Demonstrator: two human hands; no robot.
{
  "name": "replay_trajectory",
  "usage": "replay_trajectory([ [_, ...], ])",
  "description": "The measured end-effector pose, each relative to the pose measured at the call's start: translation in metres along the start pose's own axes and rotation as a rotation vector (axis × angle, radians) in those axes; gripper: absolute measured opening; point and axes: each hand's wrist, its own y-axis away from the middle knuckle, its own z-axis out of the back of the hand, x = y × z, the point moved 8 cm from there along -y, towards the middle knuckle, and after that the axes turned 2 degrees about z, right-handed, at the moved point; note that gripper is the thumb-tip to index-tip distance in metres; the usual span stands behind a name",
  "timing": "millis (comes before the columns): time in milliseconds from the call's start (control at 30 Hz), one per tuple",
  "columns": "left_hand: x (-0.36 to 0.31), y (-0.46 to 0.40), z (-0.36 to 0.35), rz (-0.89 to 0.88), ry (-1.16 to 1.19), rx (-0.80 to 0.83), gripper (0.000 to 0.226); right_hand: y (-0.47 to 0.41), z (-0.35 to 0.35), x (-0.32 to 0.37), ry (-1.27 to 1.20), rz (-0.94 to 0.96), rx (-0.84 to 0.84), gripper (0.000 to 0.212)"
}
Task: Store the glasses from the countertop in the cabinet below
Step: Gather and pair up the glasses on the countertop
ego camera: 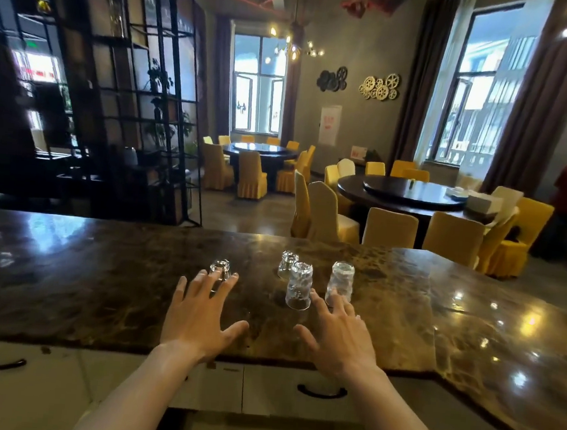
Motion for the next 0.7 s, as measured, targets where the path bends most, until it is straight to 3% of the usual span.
replay_trajectory([
  [233,0.045,-0.118,-0.097,-0.080,-0.087,0.122,0.092,-0.120,-0.066,-0.012,0.145,0.023,0.080,0.085],
  [400,0.071,-0.194,-0.165,-0.242,-0.195,0.292,0.094,-0.211,-0.106,-0.001,0.357,0.128,0.213,0.093],
  [600,0.086,-0.250,-0.226,-0.420,-0.324,0.492,0.105,-0.268,-0.154,-0.016,0.578,0.210,0.381,0.078],
  [700,0.080,-0.263,-0.244,-0.528,-0.397,0.565,0.099,-0.280,-0.169,-0.022,0.645,0.231,0.463,0.062],
])
